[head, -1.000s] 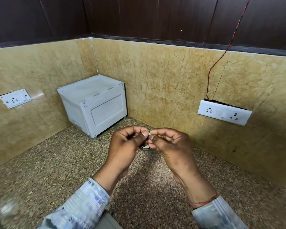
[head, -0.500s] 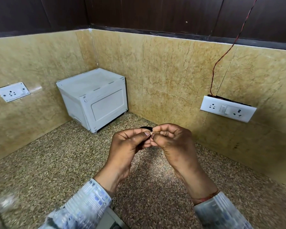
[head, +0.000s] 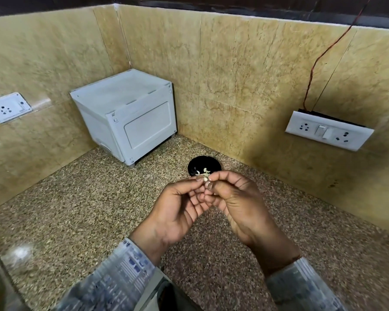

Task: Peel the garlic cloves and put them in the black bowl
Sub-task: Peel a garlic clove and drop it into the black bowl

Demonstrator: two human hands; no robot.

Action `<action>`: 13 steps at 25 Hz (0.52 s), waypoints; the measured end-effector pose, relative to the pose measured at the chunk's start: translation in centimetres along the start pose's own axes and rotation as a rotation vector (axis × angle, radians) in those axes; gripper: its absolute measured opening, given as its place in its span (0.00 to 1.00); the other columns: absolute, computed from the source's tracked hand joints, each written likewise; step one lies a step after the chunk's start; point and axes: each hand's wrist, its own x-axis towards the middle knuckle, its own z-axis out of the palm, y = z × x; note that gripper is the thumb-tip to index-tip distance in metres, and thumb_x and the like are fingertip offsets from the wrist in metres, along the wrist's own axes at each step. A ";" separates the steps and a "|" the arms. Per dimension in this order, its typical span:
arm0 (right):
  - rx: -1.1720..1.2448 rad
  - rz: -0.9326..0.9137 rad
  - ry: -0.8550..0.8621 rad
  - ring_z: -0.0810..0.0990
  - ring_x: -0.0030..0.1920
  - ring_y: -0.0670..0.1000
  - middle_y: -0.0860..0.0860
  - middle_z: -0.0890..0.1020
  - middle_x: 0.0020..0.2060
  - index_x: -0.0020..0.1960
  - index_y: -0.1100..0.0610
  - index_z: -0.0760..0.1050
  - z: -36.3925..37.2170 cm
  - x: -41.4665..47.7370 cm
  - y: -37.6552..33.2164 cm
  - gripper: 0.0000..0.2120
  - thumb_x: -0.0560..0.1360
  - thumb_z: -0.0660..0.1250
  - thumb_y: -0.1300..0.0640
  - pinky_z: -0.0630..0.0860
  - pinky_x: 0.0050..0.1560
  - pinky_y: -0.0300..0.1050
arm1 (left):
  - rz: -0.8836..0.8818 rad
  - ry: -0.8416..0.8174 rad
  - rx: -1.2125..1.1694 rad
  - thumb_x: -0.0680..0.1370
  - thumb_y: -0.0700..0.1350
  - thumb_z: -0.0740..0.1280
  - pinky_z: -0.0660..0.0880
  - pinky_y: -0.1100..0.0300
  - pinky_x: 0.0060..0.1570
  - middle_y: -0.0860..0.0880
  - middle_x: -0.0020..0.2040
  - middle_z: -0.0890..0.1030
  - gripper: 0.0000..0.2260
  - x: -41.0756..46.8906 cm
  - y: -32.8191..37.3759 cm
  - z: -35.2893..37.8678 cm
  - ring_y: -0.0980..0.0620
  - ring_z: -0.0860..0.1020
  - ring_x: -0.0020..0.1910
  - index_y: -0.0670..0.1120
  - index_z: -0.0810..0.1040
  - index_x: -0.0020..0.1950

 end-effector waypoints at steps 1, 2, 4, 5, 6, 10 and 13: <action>0.081 0.055 -0.006 0.84 0.42 0.54 0.63 0.85 0.45 0.51 0.65 0.82 0.0 0.4 0.5 0.07 0.77 0.66 0.72 0.84 0.45 0.43 | -0.040 0.014 -0.053 0.75 0.38 0.69 0.74 0.50 0.60 0.44 0.38 0.81 0.06 0.5 -0.1 -0.3 0.50 0.79 0.34 0.41 0.85 0.41; 0.140 0.093 0.002 0.84 0.42 0.53 0.64 0.85 0.46 0.52 0.65 0.82 0.0 0.9 1.1 0.08 0.78 0.66 0.72 0.84 0.44 0.42 | -0.065 0.032 -0.090 0.74 0.39 0.69 0.74 0.51 0.60 0.44 0.37 0.81 0.06 1.0 -0.3 -0.7 0.51 0.78 0.34 0.41 0.85 0.40; 0.194 0.136 0.021 0.85 0.44 0.52 0.63 0.86 0.47 0.52 0.65 0.82 -0.1 1.7 2.1 0.07 0.78 0.67 0.71 0.83 0.44 0.39 | -0.104 0.044 -0.125 0.74 0.40 0.70 0.74 0.52 0.59 0.45 0.37 0.80 0.05 1.9 -0.6 -1.6 0.51 0.78 0.34 0.41 0.84 0.41; 0.205 0.149 0.017 0.85 0.45 0.52 0.62 0.86 0.47 0.53 0.66 0.82 -0.2 2.0 2.6 0.07 0.78 0.67 0.71 0.83 0.45 0.39 | -0.121 0.041 -0.134 0.74 0.41 0.70 0.74 0.53 0.57 0.45 0.38 0.79 0.04 2.3 -0.7 -2.0 0.51 0.78 0.35 0.41 0.84 0.43; 0.216 0.166 0.013 0.86 0.46 0.52 0.62 0.86 0.47 0.55 0.67 0.81 -0.2 2.5 3.0 0.08 0.78 0.67 0.71 0.83 0.45 0.38 | -0.137 0.045 -0.139 0.74 0.41 0.70 0.75 0.54 0.54 0.45 0.38 0.78 0.04 2.9 -0.7 -2.7 0.52 0.77 0.35 0.41 0.83 0.43; 0.348 0.294 0.106 0.84 0.45 0.51 0.59 0.83 0.45 0.55 0.67 0.79 -0.9 5.3 6.9 0.08 0.78 0.65 0.72 0.83 0.46 0.38 | -0.246 0.165 -0.130 0.75 0.40 0.71 0.78 0.51 0.48 0.45 0.37 0.80 0.03 6.5 -1.5 -6.5 0.48 0.79 0.36 0.41 0.82 0.43; 0.416 0.449 0.237 0.83 0.46 0.51 0.58 0.81 0.46 0.54 0.66 0.78 -1.9 7.5 11.9 0.07 0.79 0.64 0.73 0.84 0.45 0.39 | -0.398 0.342 -0.049 0.75 0.42 0.70 0.80 0.53 0.43 0.44 0.36 0.82 0.07 10.6 -3.3 -10.4 0.47 0.80 0.34 0.41 0.81 0.39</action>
